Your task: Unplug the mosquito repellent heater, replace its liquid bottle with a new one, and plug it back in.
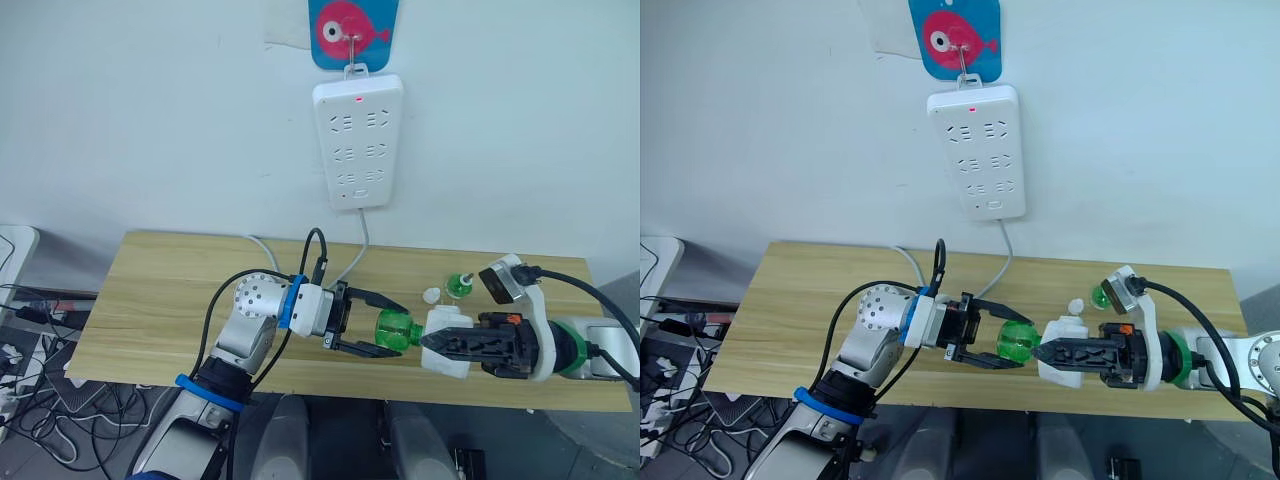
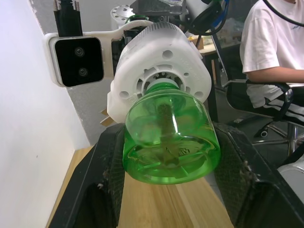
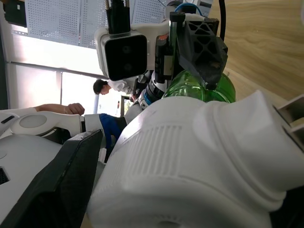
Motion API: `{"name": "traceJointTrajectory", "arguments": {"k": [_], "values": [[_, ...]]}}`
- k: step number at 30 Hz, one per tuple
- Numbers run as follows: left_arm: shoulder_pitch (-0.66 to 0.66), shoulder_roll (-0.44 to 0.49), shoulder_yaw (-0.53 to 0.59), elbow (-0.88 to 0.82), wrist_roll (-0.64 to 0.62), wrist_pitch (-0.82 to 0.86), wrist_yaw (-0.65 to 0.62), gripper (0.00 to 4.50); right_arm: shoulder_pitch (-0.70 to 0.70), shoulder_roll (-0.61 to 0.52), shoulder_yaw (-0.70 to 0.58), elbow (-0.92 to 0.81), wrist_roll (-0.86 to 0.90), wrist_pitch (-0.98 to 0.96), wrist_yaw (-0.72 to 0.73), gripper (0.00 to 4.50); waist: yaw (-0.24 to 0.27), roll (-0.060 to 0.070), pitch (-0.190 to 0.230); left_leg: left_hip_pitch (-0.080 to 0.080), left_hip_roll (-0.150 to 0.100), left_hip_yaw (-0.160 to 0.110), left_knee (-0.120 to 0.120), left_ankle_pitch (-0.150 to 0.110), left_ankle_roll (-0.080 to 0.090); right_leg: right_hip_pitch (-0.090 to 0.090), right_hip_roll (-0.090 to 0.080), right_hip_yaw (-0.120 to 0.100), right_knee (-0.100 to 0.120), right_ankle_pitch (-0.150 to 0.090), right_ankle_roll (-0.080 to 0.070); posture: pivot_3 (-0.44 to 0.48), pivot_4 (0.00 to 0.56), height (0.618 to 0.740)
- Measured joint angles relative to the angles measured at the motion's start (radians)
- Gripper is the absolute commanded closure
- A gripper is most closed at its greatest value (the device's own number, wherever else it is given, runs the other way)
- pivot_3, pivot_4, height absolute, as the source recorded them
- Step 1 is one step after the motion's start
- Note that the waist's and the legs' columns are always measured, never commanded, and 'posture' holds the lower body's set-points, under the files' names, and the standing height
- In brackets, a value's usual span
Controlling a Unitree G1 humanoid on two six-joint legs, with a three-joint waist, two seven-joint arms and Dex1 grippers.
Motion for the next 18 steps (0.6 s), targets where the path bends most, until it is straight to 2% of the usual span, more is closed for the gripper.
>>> {"name": "traceJointTrajectory", "arguments": {"k": [7, 18], "values": [[-0.004, -0.013, -0.008, 0.001, 0.002, -0.001, -0.002, 2.24, -0.013, 0.017, 0.0, 0.006, 0.0, 0.006, -0.018, 0.01, 0.0, 0.0, 0.0, 0.0, 0.0, 0.0, 0.0, 0.0, 0.0, 0.0, 0.0, 0.0, 0.0, 0.0, 0.0, 0.128, 0.334, 0.74], [-0.012, -0.01, -0.006, 0.017, 0.005, -0.012, 0.006, 2.24, 0.079, -0.066, -0.022, -0.01, 0.0, 0.02, 0.081, 0.01, 0.001, 0.0, 0.0, 0.0, 0.0, 0.0, 0.0, 0.0, 0.0, 0.0, 0.0, 0.0, 0.0, 0.0, 0.0, 0.138, 0.331, 0.74]]}}
